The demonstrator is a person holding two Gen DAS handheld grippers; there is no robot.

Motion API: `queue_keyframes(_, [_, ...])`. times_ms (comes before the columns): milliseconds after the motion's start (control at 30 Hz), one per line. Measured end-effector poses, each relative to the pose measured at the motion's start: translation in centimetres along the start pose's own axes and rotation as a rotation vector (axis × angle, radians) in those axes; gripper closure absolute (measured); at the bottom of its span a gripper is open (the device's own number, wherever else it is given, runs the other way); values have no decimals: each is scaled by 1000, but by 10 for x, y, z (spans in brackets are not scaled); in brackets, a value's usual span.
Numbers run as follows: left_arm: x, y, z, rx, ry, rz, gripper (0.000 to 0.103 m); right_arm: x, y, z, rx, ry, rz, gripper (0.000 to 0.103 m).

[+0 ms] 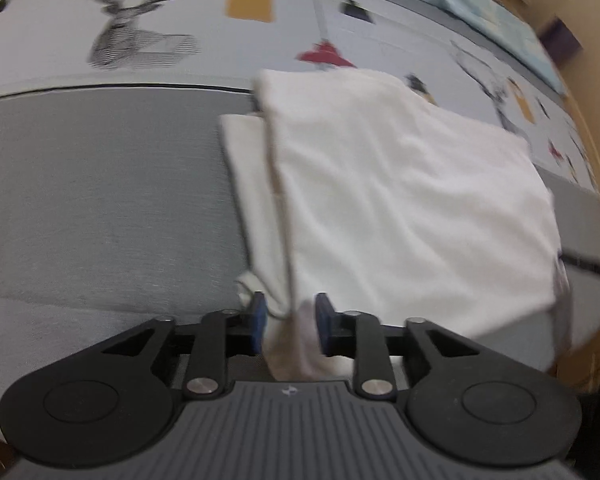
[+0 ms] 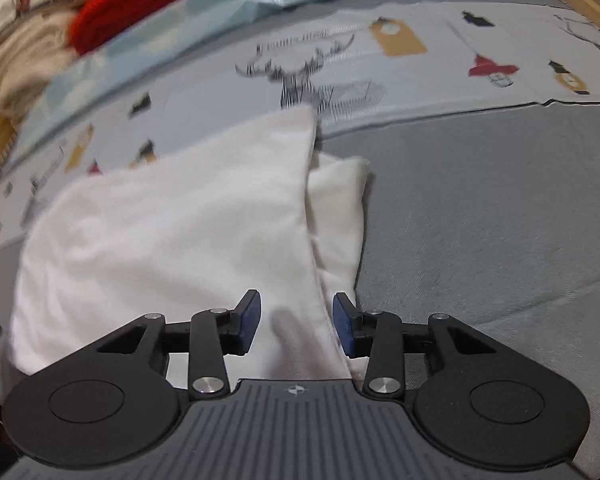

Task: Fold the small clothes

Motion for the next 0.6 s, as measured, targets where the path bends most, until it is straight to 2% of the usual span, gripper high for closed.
queue_keyframes(33, [2, 1, 6, -2, -36, -12, 63, -3, 4, 0, -9, -12, 13, 102])
queue_keyframes(133, [9, 5, 21, -32, -159, -56, 50, -3, 1, 4, 10, -31, 19, 102])
queue_keyframes(167, [10, 5, 25, -45, -187, -73, 40, -1, -2, 1, -4, -16, 12, 102])
queue_keyframes(200, [11, 8, 28, -66, -219, -91, 38, 1, -3, -11, -66, 11, 6, 102])
queue_keyframes(267, [13, 20, 31, -110, -274, -92, 38, -2, 1, -25, -90, 70, 37, 101])
queue_keyframes(367, [20, 34, 33, -139, -301, -107, 36, -6, -1, -17, -100, 9, 48, 97])
queue_keyframes(400, [22, 38, 33, -147, -300, -112, 36, -6, -5, -15, -116, -3, 35, 92])
queue_keyframes(467, [23, 49, 33, -156, -292, -99, 36, 0, -18, -11, -128, 8, -12, 91])
queue_keyframes(533, [22, 57, 32, -159, -268, -87, 37, 10, -41, -7, -108, 1, -64, 91])
queue_keyframes(600, [27, 61, 28, -155, -218, -104, 40, 21, -70, 0, -73, 4, -143, 84])
Point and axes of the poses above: each gripper's, at about its wrist camera, not at the fingertips, and y roughly the way its jaws point, z to its left, x to its top, the point moved 8 cm from there along y, roughly the way its jaws point, and after that the axes turned 13 degrees about y, right-handed, at the moved point
